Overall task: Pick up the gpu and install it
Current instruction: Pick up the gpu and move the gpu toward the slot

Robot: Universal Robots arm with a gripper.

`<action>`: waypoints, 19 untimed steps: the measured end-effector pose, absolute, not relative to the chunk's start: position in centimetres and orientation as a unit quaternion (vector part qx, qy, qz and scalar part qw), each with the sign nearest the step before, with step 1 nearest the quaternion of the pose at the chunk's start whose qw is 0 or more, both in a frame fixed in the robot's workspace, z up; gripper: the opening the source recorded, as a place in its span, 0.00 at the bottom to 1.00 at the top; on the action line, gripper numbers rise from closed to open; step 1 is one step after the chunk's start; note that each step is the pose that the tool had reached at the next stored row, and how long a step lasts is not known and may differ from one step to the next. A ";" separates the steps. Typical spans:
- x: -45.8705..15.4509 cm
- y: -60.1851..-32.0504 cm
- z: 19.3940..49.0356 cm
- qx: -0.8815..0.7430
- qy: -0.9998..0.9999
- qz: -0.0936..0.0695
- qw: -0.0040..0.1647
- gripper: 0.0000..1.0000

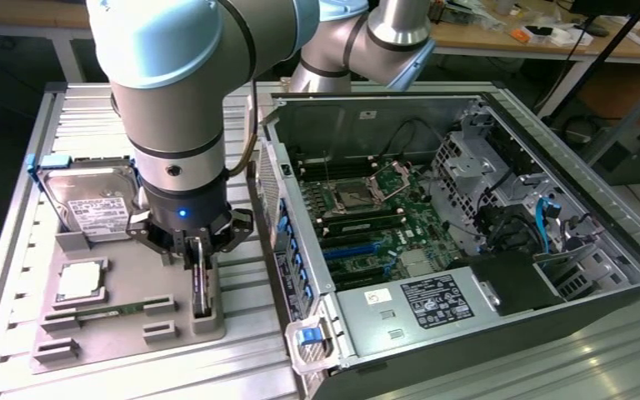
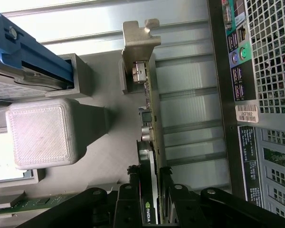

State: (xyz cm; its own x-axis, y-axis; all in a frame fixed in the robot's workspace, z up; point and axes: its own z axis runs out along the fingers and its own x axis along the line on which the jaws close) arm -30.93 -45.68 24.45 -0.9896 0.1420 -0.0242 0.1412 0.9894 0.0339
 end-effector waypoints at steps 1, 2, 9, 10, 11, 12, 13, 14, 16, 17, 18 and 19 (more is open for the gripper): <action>-30.9 -45.7 24.4 0.071 0.997 0.016 0.013 0.28; -30.9 -45.7 24.4 0.071 0.997 0.016 0.013 0.28; -30.9 -45.7 24.4 0.071 0.997 0.016 0.013 0.28; -30.9 -45.7 24.4 0.071 0.997 0.016 0.013 0.28; -30.9 -45.7 24.4 0.071 0.997 0.016 0.013 0.28; -30.9 -45.7 24.4 0.071 0.997 0.016 0.013 0.28; -30.9 -45.7 24.4 0.071 0.997 0.016 0.013 0.28; -30.9 -45.7 24.4 0.071 0.997 0.016 0.013 0.28; -30.9 -45.7 24.4 0.071 0.997 0.016 0.013 0.28; -30.9 -45.7 24.4 0.071 0.997 0.016 0.013 0.28; -30.9 -45.7 24.4 0.071 0.997 0.016 0.013 0.28; -30.9 -45.7 24.4 0.071 0.997 0.016 0.013 0.28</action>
